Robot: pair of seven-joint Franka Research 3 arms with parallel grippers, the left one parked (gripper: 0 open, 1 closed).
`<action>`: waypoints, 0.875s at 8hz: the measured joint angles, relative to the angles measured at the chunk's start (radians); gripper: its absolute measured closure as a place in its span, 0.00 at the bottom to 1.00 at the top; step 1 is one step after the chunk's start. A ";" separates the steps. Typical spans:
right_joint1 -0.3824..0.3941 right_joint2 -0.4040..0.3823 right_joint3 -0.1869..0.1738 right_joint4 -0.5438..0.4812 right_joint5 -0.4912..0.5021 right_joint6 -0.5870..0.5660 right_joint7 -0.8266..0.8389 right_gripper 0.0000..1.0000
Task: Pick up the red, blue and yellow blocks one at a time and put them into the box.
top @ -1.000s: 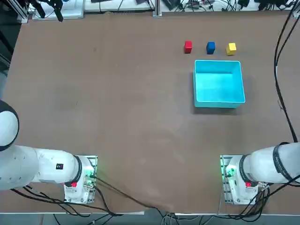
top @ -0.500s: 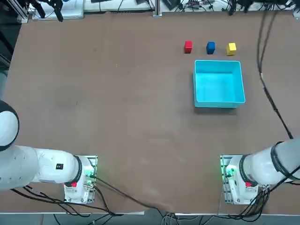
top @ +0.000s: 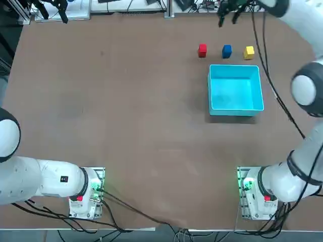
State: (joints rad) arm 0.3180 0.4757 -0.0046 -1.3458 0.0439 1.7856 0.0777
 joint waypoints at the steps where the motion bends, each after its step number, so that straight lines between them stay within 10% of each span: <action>1: 0.021 0.062 0.000 0.041 0.000 0.028 0.017 0.00; 7: 0.076 0.231 -0.001 0.083 -0.001 0.189 0.072 0.00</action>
State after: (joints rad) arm 0.3944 0.7062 -0.0057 -1.2632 0.0427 1.9744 0.1498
